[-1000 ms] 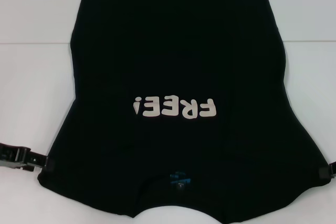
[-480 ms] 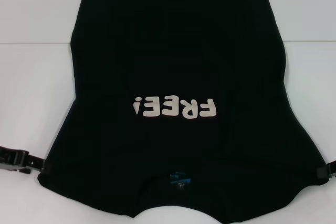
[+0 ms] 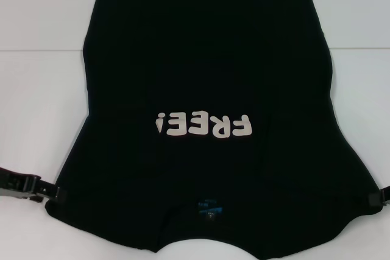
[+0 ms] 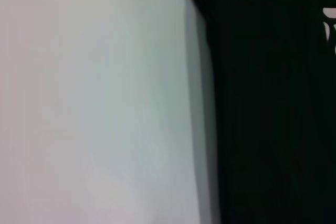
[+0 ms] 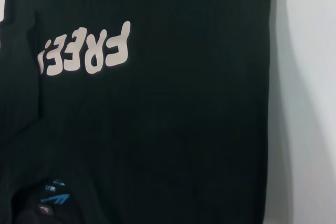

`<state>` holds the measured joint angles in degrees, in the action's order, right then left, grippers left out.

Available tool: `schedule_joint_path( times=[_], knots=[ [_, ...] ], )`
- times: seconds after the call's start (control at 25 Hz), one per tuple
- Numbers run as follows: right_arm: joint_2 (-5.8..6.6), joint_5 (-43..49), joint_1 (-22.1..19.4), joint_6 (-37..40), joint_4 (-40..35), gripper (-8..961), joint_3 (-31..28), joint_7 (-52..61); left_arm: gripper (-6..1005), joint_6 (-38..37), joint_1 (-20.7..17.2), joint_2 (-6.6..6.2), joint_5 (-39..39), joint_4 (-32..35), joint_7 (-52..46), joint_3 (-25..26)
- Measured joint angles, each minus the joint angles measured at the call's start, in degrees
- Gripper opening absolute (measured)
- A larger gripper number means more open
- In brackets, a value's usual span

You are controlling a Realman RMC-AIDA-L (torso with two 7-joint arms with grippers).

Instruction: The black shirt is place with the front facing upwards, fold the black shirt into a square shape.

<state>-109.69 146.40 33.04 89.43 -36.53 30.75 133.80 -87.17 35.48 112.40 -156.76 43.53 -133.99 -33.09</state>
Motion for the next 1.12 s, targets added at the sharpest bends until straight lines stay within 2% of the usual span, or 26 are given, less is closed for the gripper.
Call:
schedule_joint_path(
  times=[0.84,1.12],
  knots=[
    [0.0,-0.16,-0.3,-0.54,0.06,18,-0.11,-0.37,634,0.88,0.41,0.19,0.02,-1.75,-0.04,-1.52],
    [0.0,-0.07,-0.47,-0.21,0.06,18,-0.14,-0.47,519,2.45,0.51,0.59,0.02,-1.94,-0.15,-2.85]
  ],
)
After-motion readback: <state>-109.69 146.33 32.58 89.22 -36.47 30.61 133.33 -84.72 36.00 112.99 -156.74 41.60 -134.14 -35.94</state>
